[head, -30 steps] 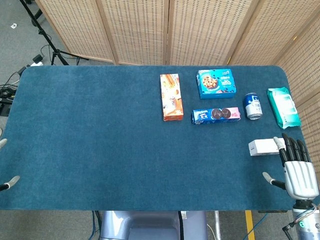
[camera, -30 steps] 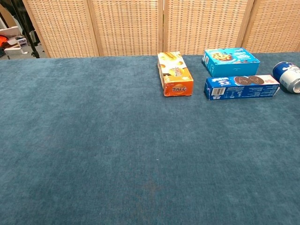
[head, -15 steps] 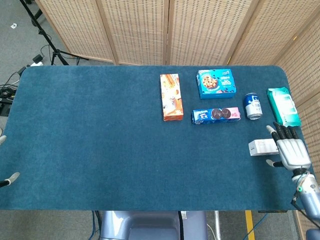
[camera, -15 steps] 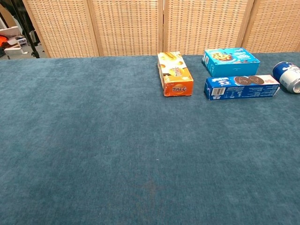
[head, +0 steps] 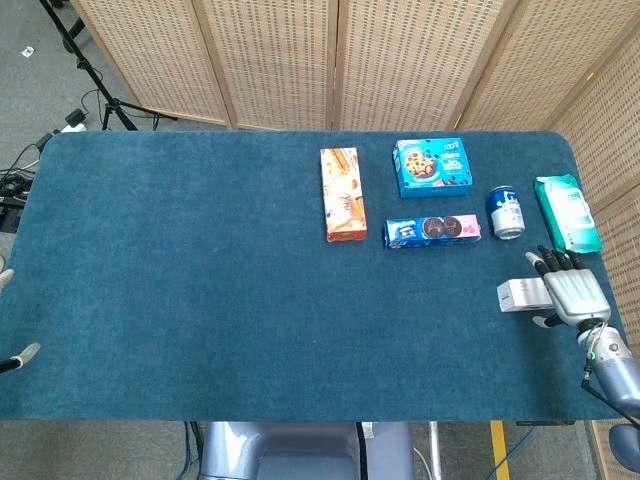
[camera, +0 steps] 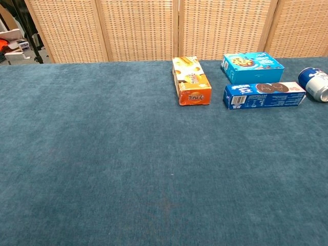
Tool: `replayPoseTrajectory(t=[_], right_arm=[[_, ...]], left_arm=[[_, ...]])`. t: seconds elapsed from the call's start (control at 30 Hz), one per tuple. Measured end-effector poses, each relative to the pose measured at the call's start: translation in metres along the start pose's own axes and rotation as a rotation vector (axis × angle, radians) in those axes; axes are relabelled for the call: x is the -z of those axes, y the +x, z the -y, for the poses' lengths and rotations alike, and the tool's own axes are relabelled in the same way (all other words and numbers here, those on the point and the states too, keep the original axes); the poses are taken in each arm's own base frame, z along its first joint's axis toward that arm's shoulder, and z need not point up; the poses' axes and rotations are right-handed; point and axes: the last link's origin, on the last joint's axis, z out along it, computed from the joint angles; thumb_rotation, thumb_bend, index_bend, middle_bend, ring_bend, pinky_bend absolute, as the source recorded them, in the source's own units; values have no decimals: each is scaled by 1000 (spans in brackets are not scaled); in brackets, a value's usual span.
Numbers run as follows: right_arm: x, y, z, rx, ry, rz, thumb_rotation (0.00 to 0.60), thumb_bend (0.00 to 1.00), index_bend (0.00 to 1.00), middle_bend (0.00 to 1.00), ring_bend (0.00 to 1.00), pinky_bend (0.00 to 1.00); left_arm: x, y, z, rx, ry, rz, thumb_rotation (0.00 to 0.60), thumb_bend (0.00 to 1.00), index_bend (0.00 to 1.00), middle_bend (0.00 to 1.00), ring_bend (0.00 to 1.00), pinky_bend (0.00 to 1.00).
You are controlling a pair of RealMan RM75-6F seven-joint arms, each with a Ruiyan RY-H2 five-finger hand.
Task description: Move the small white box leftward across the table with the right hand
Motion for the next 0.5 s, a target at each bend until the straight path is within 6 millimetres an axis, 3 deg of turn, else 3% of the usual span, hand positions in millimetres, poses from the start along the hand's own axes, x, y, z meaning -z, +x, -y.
replayPoseTrajectory(t=[0.3, 0.5], right_arm=[[-18, -7, 2, 74, 31, -38, 600, 1, 227, 245, 2, 0], [-28, -18, 5, 97, 38, -3, 600, 38, 319, 318, 68, 51]], left_arm=[[0, 0, 1, -1, 3, 4, 600, 0, 0, 0, 0, 0], [-1, -2, 1, -5, 7, 8, 600, 0, 0, 0, 0, 0]])
